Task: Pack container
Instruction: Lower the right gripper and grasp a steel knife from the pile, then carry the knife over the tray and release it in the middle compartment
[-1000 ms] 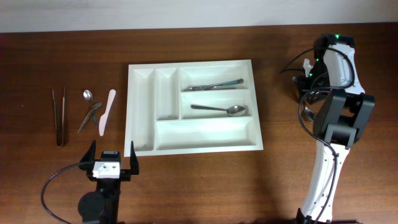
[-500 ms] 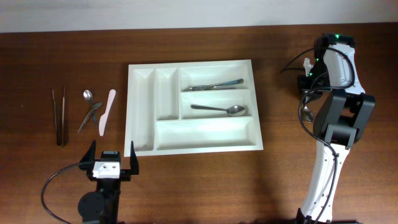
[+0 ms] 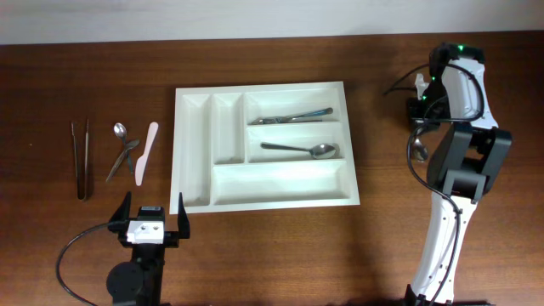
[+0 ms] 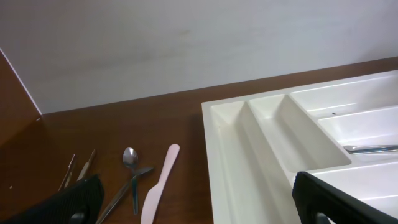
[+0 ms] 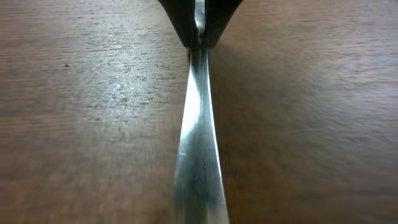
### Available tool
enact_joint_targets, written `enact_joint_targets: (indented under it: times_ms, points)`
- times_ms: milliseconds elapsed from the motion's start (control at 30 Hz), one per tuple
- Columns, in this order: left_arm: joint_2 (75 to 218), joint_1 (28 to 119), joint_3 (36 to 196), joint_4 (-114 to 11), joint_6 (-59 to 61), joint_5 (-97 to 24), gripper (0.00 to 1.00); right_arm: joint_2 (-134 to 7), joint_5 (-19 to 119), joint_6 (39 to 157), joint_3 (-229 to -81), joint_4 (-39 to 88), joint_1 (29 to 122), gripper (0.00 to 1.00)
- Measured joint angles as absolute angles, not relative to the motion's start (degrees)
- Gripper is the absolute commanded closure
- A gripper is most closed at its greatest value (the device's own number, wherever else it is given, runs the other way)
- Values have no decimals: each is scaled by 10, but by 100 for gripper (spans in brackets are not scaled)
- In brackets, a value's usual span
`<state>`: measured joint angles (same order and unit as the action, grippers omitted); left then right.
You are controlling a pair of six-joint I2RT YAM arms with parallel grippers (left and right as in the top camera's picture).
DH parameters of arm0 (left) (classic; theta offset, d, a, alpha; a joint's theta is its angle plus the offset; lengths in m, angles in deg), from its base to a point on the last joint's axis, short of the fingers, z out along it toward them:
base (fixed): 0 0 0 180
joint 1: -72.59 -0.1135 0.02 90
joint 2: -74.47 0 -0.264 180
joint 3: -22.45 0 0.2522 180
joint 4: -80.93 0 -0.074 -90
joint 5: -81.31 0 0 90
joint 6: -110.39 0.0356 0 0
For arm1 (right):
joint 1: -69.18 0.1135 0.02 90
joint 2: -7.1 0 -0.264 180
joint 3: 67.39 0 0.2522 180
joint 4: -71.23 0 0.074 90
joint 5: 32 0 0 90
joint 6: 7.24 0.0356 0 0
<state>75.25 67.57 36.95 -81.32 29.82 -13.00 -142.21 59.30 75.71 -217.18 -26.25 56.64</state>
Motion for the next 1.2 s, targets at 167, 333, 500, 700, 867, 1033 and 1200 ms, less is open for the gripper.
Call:
enact_joint_targets:
  times_ms: [167,333,500,700,867,1033,1200]
  points:
    - [752,676,369,-813,298,-130,1,-1422,593,757,-2217,-274,575,96]
    - [752,676,369,-813,298,-130,1,-1422,593,756,-2280,-297,586,96]
    - [752,676,369,-813,298,-130,1,-1422,584,737,-2355,-319,603,96]
    - [752,676,369,-813,298,-130,1,-1422,559,700,-2442,-339,640,96]
    - [752,676,369,-813,298,-130,1,-1422,531,648,-2468,-349,693,96]
    - [752,676,369,-813,298,-130,1,-1422,489,551,-2468,-365,763,96]
    - [752,676,369,-813,298,-130,1,-1422,428,421,-2468,-395,815,96]
